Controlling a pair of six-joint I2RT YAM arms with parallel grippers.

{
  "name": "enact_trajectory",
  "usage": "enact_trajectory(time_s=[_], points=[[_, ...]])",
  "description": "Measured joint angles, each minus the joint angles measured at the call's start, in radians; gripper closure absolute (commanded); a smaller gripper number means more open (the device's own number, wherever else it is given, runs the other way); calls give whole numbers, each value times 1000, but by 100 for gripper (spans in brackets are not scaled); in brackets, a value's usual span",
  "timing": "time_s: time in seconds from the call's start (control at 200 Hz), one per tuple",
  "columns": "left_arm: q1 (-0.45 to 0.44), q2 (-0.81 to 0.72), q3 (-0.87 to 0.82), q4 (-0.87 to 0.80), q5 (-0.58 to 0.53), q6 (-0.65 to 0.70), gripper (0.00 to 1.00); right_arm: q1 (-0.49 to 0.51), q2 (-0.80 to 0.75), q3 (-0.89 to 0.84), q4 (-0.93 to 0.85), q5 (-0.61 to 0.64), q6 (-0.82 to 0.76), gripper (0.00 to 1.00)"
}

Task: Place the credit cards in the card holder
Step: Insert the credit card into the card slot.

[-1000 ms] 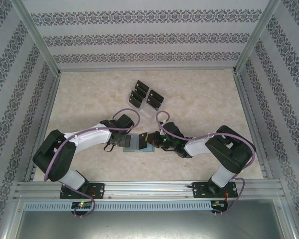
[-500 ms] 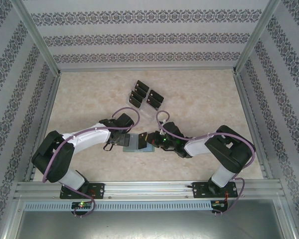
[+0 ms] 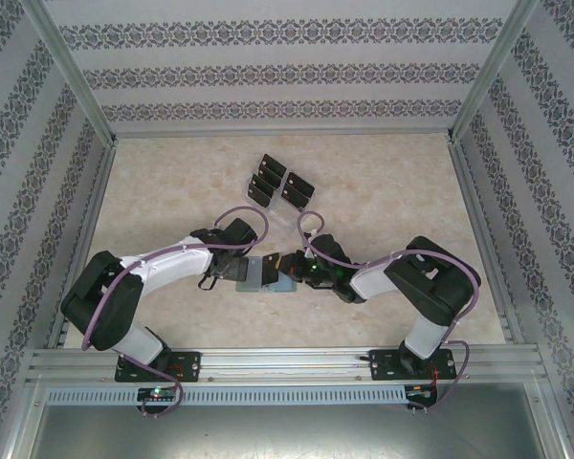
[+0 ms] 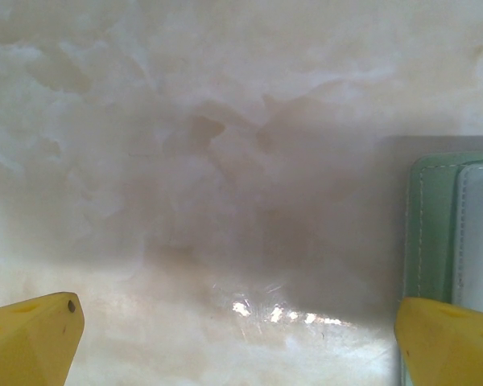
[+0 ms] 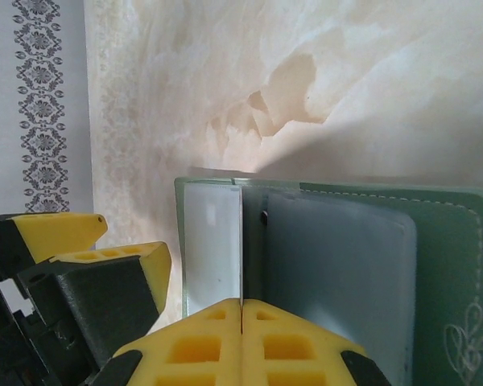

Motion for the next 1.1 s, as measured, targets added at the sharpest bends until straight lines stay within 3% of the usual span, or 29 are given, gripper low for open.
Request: enact_trajectory(time_s=[0.585, 1.099], points=[[0, 9, -16, 0, 0, -3, 0, 0, 5, -42, 61, 2, 23, 100], [0, 10, -43, 9, 5, -11, 0, 20, 106, -43, 210, 2, 102, 100]])
